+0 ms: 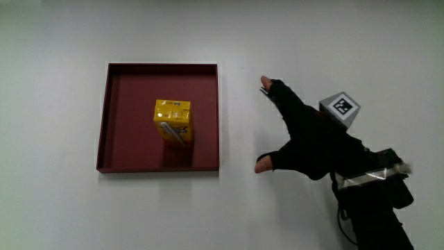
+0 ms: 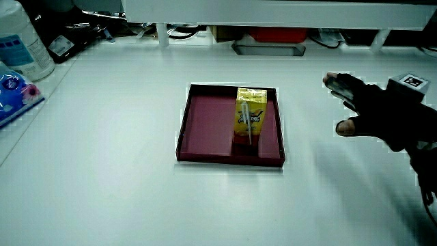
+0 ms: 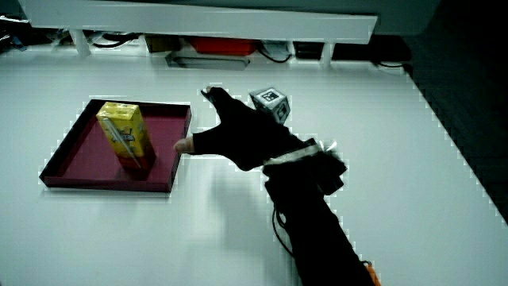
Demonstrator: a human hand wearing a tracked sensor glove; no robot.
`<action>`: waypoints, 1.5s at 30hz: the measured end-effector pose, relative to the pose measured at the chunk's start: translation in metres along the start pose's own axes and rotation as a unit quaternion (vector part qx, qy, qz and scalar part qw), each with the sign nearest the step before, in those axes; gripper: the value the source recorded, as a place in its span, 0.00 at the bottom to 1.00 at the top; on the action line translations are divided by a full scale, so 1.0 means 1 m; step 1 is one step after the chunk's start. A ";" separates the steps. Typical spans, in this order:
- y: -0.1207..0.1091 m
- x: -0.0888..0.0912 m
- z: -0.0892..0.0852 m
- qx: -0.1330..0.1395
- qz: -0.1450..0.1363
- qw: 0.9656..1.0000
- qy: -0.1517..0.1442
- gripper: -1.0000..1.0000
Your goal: Place ice redtea
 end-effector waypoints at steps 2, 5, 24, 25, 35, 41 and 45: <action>0.007 -0.002 -0.005 -0.007 -0.003 1.000 -0.003 0.50; 0.018 -0.002 -0.012 -0.012 -0.007 1.000 0.003 0.50; 0.086 -0.006 -0.056 -0.055 -0.005 0.998 0.037 0.50; 0.090 -0.005 -0.058 -0.056 -0.002 0.998 0.037 0.50; 0.113 0.004 -0.076 -0.064 0.019 0.997 0.049 0.50; 0.114 0.006 -0.076 -0.058 0.033 0.996 0.057 0.50; 0.113 0.007 -0.075 -0.045 0.040 0.996 0.063 0.46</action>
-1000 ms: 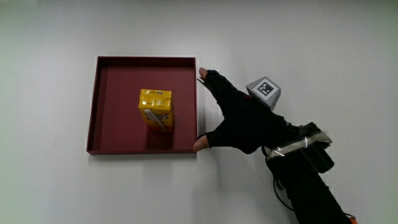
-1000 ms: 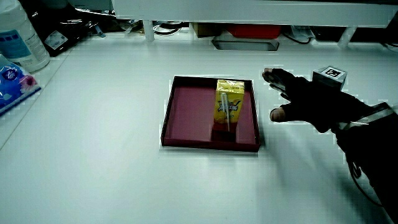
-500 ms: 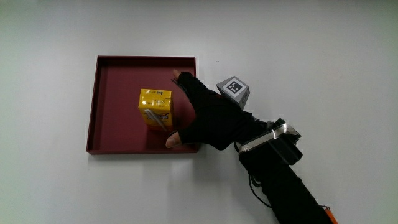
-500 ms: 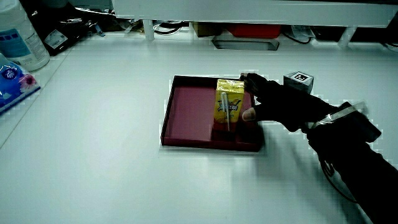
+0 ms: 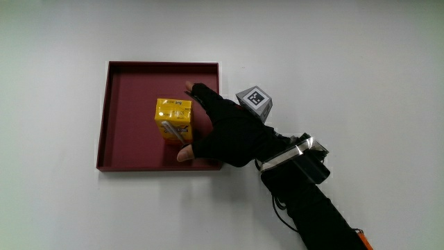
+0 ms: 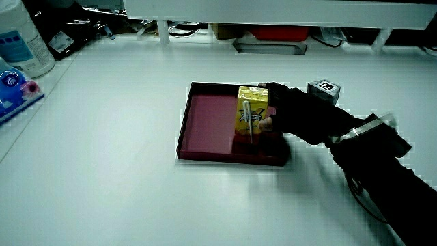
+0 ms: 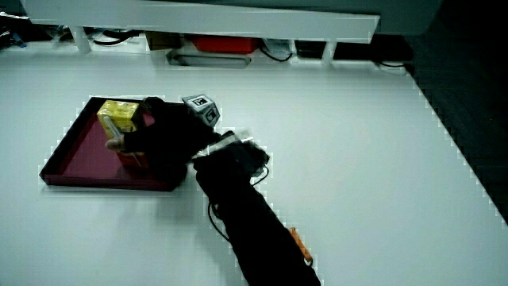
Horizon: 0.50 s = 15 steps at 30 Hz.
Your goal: Place ice redtea
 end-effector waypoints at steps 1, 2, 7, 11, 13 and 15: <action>0.000 0.002 0.001 0.009 0.003 1.000 0.000 0.44; -0.001 0.003 0.001 0.015 0.007 1.000 0.008 0.43; -0.001 0.006 0.000 0.049 0.034 0.998 0.016 0.33; -0.004 0.007 -0.001 0.078 0.051 0.995 0.030 0.26; -0.004 0.009 0.000 0.087 0.053 0.994 0.035 0.22; -0.004 0.012 0.001 0.091 0.059 0.993 0.042 0.19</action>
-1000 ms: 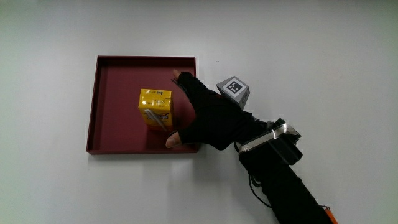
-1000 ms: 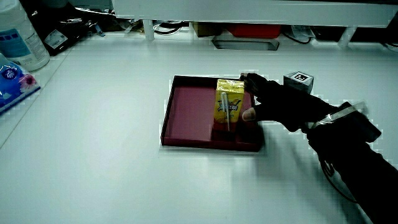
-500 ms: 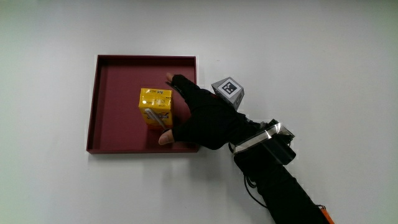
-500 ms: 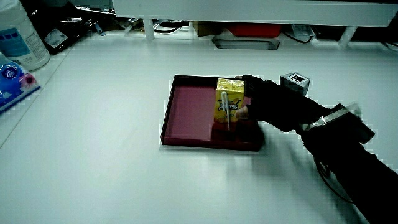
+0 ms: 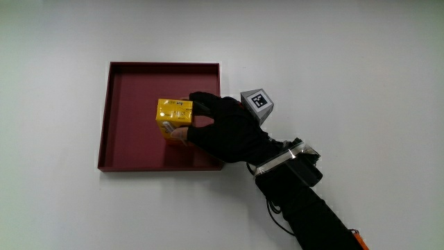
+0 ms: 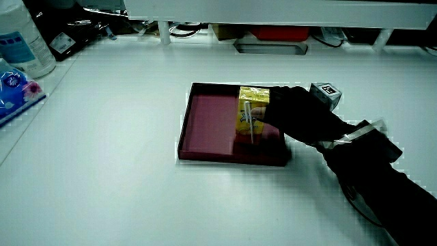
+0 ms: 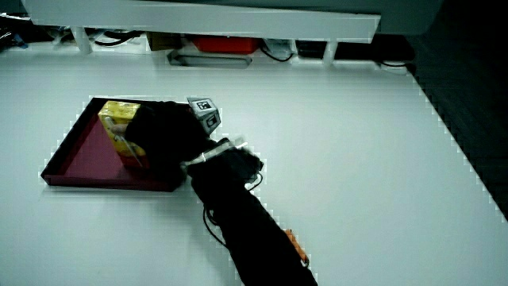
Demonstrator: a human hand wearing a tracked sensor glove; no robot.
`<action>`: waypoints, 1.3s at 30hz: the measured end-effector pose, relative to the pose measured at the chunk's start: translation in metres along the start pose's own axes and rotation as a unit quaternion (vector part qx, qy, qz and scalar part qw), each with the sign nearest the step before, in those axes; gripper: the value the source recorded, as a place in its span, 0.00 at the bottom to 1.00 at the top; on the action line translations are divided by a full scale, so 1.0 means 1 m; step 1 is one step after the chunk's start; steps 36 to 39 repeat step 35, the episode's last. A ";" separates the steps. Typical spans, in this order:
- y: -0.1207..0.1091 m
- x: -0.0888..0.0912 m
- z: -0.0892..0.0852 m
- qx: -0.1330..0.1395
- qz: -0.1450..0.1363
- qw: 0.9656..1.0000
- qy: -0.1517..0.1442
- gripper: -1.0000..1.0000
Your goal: Place ice redtea
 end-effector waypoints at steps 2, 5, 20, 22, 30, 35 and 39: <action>-0.001 0.000 0.000 0.007 0.002 1.000 0.000 0.15; -0.002 -0.001 0.000 0.012 0.009 1.000 -0.004 0.09; -0.012 -0.005 0.000 0.033 0.039 0.998 0.025 0.00; -0.015 -0.012 0.002 0.031 0.047 0.998 0.031 0.00; -0.043 -0.044 0.020 0.033 0.061 0.997 0.031 0.00; -0.068 -0.050 0.038 0.052 0.064 0.997 0.004 0.00; -0.068 -0.050 0.038 0.052 0.064 0.997 0.004 0.00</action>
